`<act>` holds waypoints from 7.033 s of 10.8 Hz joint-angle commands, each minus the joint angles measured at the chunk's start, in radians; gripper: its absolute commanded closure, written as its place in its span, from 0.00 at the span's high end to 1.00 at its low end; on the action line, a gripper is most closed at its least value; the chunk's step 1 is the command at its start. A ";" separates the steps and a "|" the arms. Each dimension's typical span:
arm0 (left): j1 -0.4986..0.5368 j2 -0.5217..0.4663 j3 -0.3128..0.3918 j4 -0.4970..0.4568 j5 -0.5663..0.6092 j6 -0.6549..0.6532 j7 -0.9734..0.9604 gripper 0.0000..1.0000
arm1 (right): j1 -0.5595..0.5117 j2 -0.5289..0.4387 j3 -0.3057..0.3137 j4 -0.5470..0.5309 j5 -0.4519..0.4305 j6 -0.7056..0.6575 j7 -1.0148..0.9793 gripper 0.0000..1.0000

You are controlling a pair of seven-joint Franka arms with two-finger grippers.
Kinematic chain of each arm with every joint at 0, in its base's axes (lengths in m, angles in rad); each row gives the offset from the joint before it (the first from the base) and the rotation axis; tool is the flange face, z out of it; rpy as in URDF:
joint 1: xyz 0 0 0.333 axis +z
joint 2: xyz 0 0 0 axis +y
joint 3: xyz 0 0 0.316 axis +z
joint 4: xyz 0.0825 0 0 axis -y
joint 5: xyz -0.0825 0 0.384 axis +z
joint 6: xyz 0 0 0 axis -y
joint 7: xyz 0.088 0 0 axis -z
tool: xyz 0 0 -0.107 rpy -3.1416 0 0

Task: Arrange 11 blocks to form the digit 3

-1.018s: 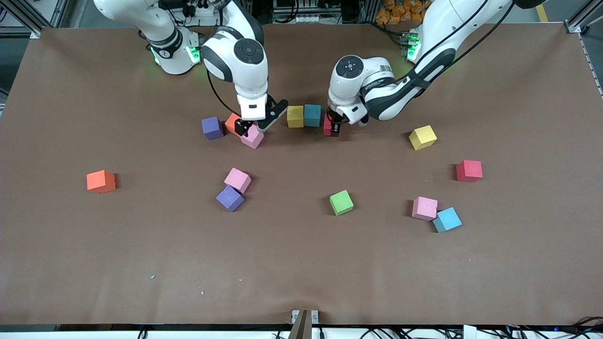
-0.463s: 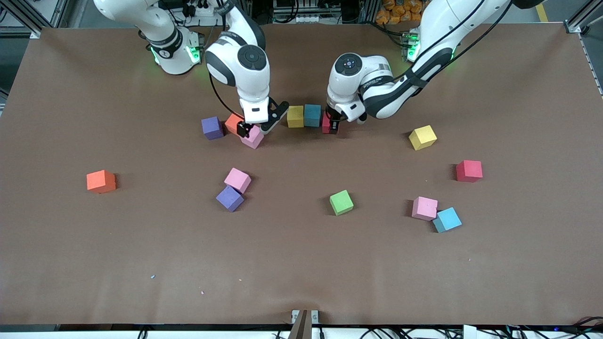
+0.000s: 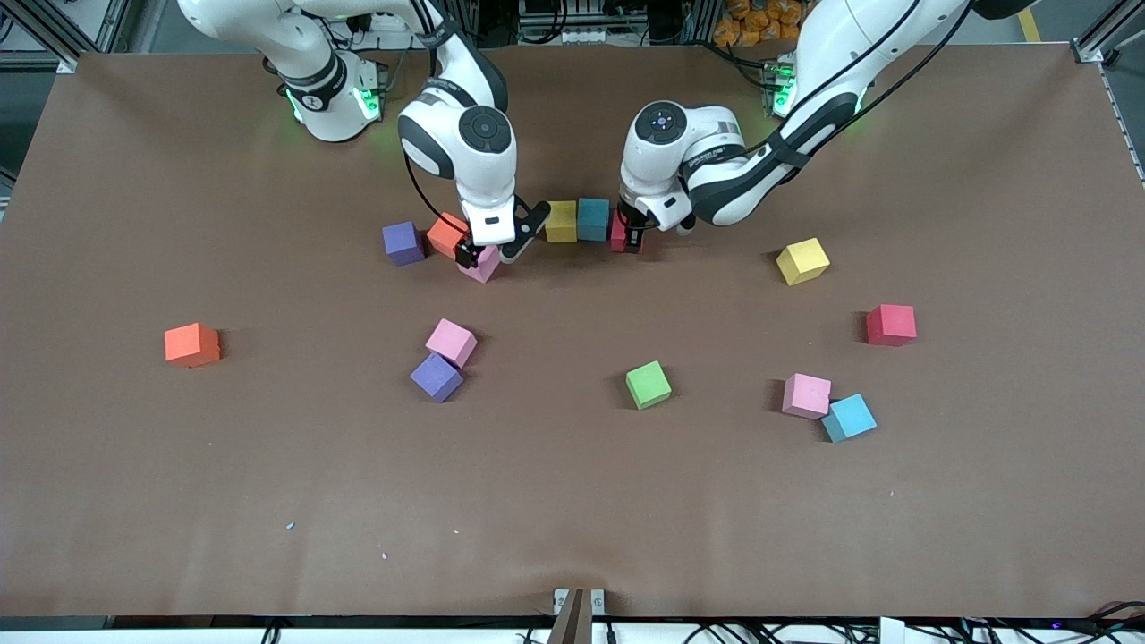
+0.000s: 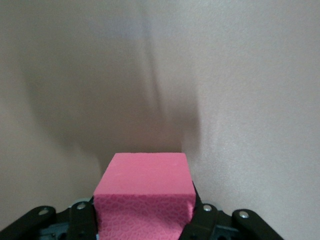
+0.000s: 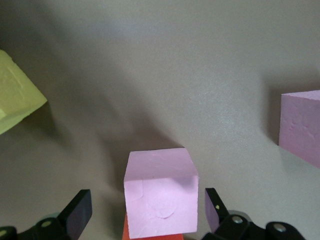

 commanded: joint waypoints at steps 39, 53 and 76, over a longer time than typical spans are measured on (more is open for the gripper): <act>0.300 0.083 -0.248 0.323 0.036 -0.310 0.612 1.00 | 0.077 0.162 -0.056 0.287 0.186 0.009 0.875 0.00; -0.179 0.229 0.350 0.793 -0.196 -0.354 1.427 1.00 | 0.092 0.261 0.026 0.286 0.162 0.079 1.082 0.00; -0.257 0.329 0.442 0.914 -0.229 -0.342 1.611 0.07 | 0.069 0.252 0.056 0.254 0.164 0.053 1.091 0.00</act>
